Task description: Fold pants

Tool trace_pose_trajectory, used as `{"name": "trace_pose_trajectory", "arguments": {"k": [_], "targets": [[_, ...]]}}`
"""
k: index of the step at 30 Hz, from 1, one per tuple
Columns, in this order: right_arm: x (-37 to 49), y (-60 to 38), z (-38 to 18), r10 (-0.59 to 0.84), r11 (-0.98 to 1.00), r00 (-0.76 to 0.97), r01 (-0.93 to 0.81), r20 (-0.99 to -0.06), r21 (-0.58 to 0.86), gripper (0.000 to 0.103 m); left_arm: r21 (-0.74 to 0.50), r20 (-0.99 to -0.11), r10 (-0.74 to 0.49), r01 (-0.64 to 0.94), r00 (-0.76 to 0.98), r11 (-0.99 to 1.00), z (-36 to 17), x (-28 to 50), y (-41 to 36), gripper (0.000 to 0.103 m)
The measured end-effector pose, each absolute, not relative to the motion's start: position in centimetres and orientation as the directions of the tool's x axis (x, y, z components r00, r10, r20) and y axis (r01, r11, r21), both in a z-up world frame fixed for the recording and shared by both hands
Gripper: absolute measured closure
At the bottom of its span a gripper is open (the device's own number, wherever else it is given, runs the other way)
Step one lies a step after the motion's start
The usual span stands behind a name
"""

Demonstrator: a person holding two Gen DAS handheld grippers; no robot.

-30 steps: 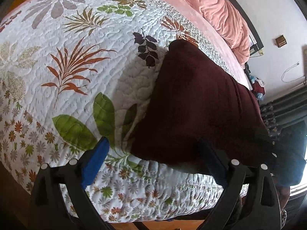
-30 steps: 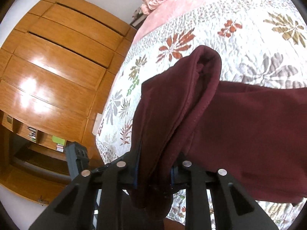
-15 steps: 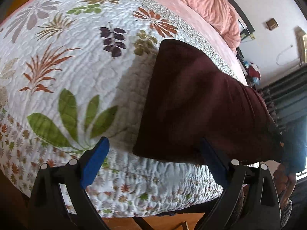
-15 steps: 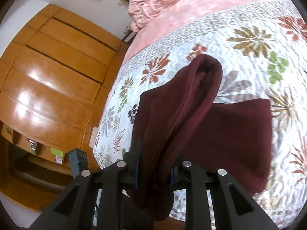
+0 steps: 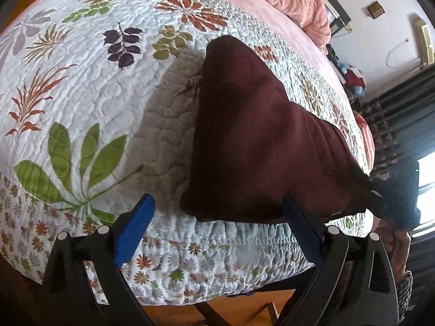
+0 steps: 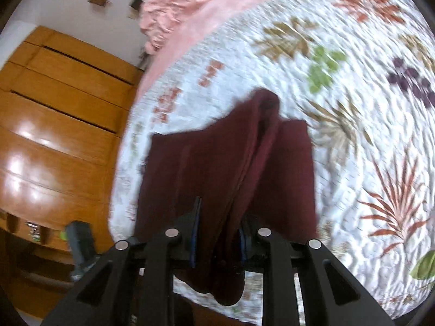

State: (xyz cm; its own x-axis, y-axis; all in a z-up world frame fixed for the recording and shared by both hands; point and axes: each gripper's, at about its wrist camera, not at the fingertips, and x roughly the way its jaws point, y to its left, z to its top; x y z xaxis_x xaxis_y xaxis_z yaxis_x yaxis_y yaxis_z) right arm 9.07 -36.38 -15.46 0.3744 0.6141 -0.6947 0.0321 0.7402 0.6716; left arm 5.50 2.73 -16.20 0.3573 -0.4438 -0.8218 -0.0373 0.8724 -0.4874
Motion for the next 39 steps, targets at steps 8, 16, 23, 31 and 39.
{"name": "trace_pose_trajectory", "arguments": {"k": [8, 16, 23, 31, 39], "targets": [[8.7, -36.9, -18.4, 0.593, 0.756, 0.330, 0.084, -0.734, 0.649, 0.066, -0.472, -0.838, -0.436, -0.036, 0.329, 0.881, -17.2, 5.9, 2.0, 0.008], [10.2, -36.2, -12.2, 0.480, 0.854, 0.427, -0.026, -0.766, 0.520, 0.053, -0.434, -0.849, -0.407, -0.008, 0.337, 0.901, -16.4, 6.9, 1.4, 0.008], [15.6, -36.6, -14.3, 0.448, 0.856, 0.404, 0.062, -0.797, 0.513, 0.045, -0.418, -0.856, -0.397, 0.010, 0.332, 0.909, -16.3, 7.2, 0.9, 0.008], [17.4, -36.8, -17.0, 0.475, 0.830, 0.398, 0.093, -0.785, 0.550, 0.051, -0.405, -0.861, -0.368, -0.036, 0.351, 0.914, -16.0, 10.1, 1.2, 0.008], [17.1, -38.2, -14.5, 0.584, 0.761, 0.438, -0.003, -0.684, 0.648, 0.096, -0.412, -0.863, -0.377, -0.037, 0.337, 0.910, -16.2, 10.9, 0.5, 0.008]]}}
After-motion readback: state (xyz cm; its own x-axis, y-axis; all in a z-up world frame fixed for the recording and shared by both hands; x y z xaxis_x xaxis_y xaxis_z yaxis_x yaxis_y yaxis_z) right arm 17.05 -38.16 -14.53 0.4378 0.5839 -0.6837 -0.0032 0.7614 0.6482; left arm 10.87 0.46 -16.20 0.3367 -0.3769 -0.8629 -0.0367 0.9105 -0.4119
